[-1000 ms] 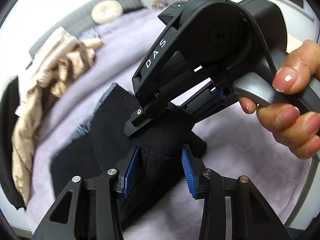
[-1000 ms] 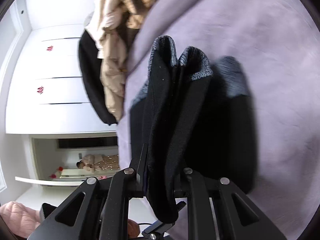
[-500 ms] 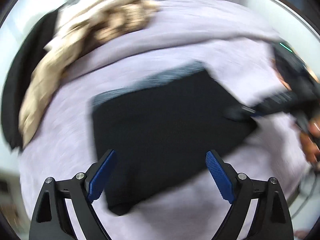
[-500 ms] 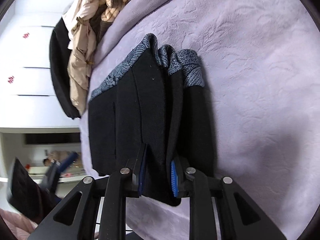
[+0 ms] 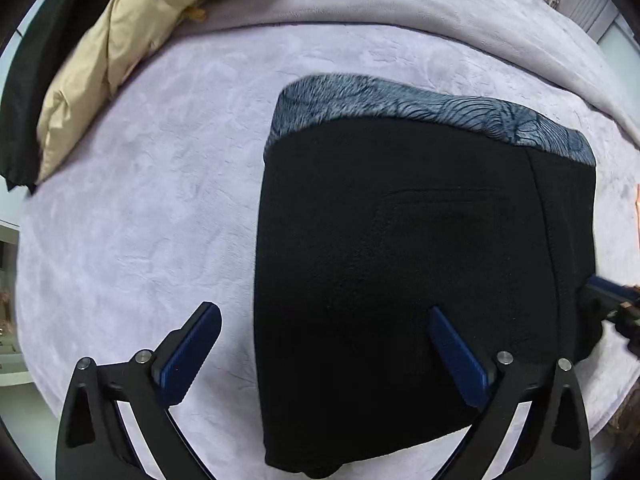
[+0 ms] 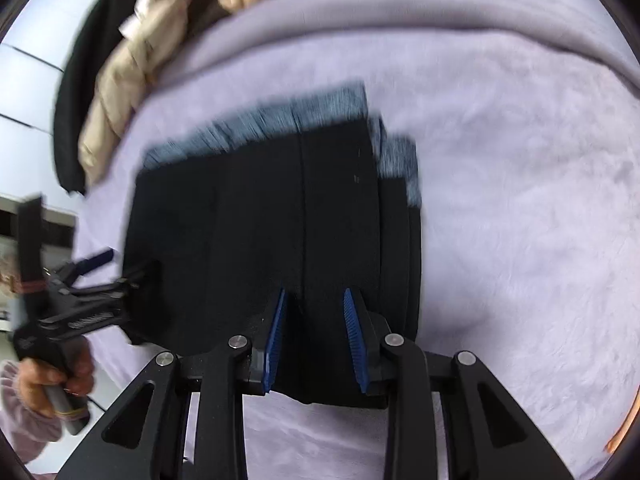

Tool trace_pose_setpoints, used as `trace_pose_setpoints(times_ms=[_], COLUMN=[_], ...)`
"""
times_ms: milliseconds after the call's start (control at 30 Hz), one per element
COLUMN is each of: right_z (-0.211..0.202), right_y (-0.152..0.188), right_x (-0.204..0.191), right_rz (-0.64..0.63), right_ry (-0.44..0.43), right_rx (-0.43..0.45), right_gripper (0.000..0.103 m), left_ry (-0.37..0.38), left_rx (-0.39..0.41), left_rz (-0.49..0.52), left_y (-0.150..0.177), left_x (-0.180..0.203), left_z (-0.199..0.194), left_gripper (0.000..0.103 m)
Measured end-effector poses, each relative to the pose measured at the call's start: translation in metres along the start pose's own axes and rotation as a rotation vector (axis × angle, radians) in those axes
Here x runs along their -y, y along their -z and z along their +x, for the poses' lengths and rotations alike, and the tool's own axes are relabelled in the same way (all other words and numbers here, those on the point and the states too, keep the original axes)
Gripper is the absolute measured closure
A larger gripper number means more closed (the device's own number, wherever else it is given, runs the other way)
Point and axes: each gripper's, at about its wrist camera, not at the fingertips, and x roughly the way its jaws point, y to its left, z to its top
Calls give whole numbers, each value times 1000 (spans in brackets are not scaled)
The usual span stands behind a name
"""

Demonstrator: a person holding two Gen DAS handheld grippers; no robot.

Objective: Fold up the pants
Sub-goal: 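Press the folded trousers flat with both grippers open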

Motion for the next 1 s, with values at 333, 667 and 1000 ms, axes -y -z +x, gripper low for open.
trace_pose_setpoints(times_ms=[333, 667, 1000], right_z=[-2, -13, -25], right_y=[6, 12, 35], right_x=[-6, -24, -13], right_rz=[-21, -40, 48], right_ry=[50, 94, 75], right_rx=[17, -2, -8], right_gripper=[69, 44, 35], left_ry=[49, -35, -49], left_rx=[-44, -32, -60], left_rz=[-72, -43, -33], left_y=[5, 12, 15], left_x=[-13, -2, 4], left_z=[7, -6, -12], left_gripper=[0, 0, 0])
